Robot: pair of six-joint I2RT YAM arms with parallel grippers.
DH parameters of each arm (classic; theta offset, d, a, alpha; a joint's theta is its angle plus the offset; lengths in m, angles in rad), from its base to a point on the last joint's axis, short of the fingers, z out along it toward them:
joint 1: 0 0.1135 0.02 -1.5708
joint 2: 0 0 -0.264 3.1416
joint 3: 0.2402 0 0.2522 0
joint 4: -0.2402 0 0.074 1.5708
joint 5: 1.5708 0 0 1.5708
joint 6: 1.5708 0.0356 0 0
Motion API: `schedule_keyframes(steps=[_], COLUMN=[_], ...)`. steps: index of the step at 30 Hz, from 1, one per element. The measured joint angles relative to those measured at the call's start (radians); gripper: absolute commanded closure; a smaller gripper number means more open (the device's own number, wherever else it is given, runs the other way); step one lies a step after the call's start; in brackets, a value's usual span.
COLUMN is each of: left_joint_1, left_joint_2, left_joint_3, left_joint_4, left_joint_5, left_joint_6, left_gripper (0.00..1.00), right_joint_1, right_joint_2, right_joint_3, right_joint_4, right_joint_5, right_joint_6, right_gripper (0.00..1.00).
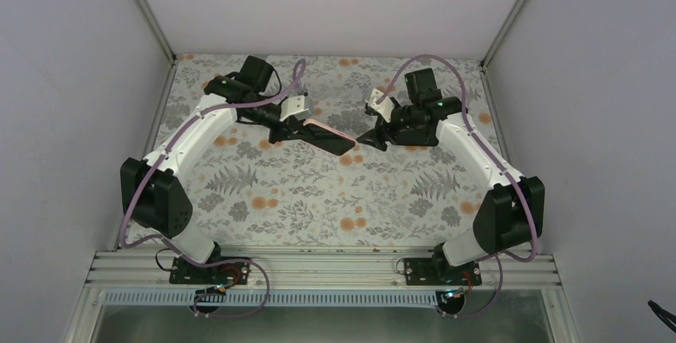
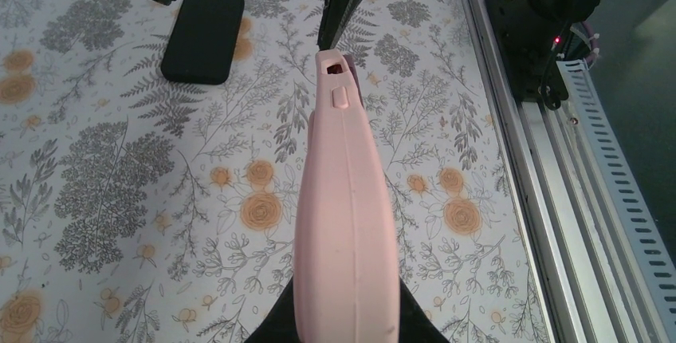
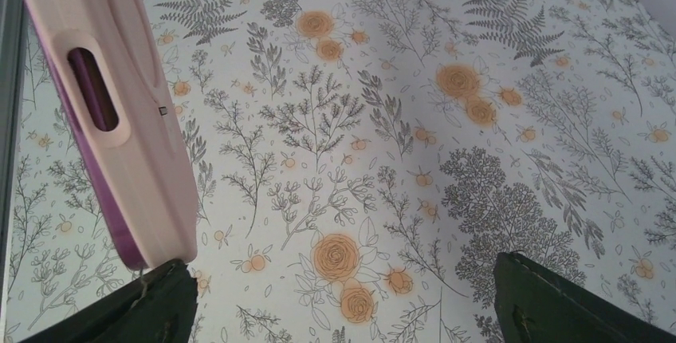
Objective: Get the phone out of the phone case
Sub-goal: Remove the phone case from the phone.
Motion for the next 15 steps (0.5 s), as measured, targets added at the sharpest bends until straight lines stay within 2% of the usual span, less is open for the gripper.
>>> schedule_keyframes(steps=[15], left_joint_1=[0.0], left_joint_2=[0.01], left_joint_3=[0.0], left_joint_4=[0.001], left_joint_5=[0.001], left_joint_6=[0.0], left_gripper=[0.98], right_joint_1=[0.0], right_joint_2=[-0.001], right_joint_3=[0.0], right_joint_4=[-0.02], right_joint_5=[-0.002], right_joint_6=[-0.005], right_gripper=[0.08])
